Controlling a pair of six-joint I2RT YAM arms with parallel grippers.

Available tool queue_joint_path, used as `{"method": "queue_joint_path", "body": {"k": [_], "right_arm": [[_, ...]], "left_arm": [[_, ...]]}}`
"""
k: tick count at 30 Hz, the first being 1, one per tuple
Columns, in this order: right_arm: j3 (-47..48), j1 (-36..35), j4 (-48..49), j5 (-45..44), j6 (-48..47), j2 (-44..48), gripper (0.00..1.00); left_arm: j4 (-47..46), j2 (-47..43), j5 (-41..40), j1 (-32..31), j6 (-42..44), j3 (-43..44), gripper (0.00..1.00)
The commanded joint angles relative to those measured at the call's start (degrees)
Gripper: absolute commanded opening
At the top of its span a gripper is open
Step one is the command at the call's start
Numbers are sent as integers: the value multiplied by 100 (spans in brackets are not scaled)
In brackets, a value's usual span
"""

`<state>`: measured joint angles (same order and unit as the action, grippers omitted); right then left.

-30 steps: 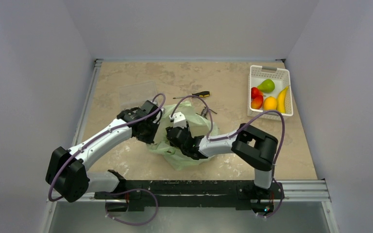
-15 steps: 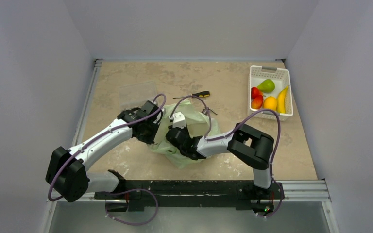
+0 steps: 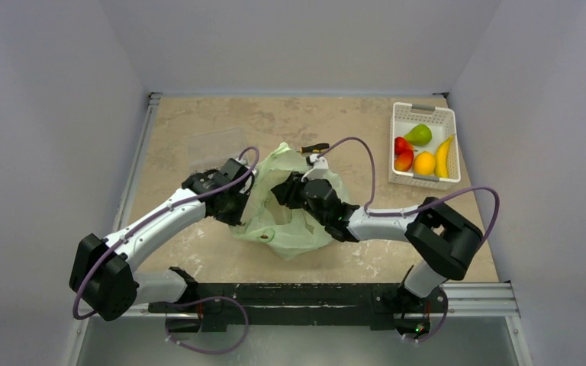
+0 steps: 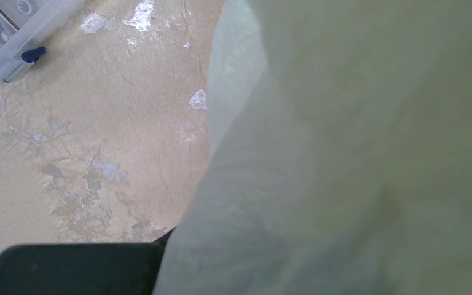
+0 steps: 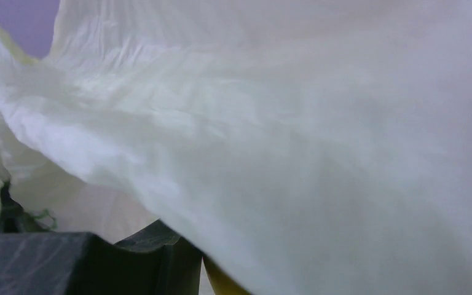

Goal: Take the fake fruits out of the plastic bag
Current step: Take out the fake fruit from the plastic bag.

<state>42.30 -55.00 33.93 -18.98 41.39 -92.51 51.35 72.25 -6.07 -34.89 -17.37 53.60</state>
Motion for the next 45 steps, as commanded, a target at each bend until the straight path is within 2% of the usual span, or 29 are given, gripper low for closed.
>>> {"method": "queue_joint_path", "body": {"k": [1,3,5,9,14,18,20,22,24,27,31,34,37,39,42,45], "right_arm": [[-95,305,895,1108,1077,279,0],[6,352,954,1587,1137,213,0],[42,359,1185,1943,1860,133,0],[0,346,1900,2429,2470,-143,0],[-225,350,3241,2576,2979,-604,0],[-53,308,3512,2298,3018,-825,0],[90,306,3556,2612,3225,-954,0],[222,332,2900,2758,3208,-856,0],[342,335,1962,2866,2742,-648,0],[394,332,779,3338,1730,-396,0],[257,332,-665,3694,123,286,0],[-227,323,-891,4119,-808,1097,0],[-526,324,-1117,4923,-1636,1915,0],[-388,322,-1903,5179,-2146,2318,0],[-214,339,-2672,5039,-2697,2855,0],[-11,337,-3110,4485,-3004,3421,0]], "left_arm": [[-21,-131,-45,-24,5,194,0],[-27,-130,-64,-23,8,203,0],[-23,-141,-78,-25,5,207,0],[-36,-162,-50,-17,7,211,0],[-29,-165,-16,-19,3,198,0],[-134,-183,427,-19,68,194,0],[-159,-248,428,-25,74,180,0],[-118,-320,133,-22,44,168,0],[-19,-360,-314,-21,-41,183,0],[148,-363,-867,-22,-153,231,0],[184,-326,-929,-17,-159,262,0],[190,-325,-949,-9,-149,294,0],[181,-317,-903,-9,-131,310,0],[175,-324,-892,-1,-131,317,0],[185,-326,-861,37,-212,318,0],[197,-313,-763,78,-264,331,0]]}}
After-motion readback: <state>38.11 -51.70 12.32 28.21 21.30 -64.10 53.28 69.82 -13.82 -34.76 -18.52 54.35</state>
